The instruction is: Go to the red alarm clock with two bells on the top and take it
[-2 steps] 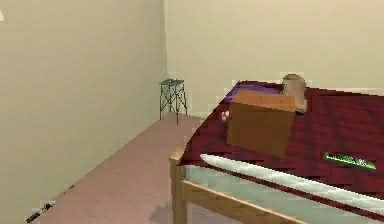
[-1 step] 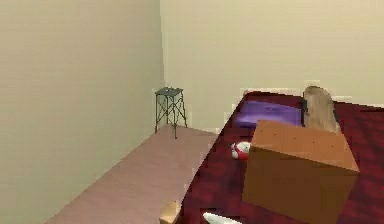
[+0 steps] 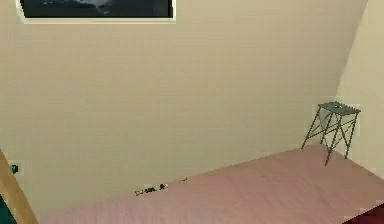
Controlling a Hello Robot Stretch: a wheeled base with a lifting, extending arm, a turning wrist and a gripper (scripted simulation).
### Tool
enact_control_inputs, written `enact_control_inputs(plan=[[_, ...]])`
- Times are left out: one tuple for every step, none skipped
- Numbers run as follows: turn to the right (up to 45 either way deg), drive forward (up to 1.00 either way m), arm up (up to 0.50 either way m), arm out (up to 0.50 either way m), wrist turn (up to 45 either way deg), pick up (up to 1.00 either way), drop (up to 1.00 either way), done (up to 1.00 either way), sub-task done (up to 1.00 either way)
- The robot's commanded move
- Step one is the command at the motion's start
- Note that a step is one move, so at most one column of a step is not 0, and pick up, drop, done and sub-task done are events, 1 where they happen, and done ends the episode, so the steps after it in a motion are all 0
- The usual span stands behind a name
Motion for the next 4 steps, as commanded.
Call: enact_control_inputs(plan=[[-21.0,0.0,0.0,0.0,0.0,0.0,0.0,0.0,0.0],[-3.0,0.0,0.0,0.0,0.0,0.0,0.0,0.0,0.0],[30.0,0.0,0.0,0.0,0.0,0.0,0.0,0.0,0.0],[0.0,0.55,0.0,0.0,0.0,0.0,0.0,0.0,0.0]])
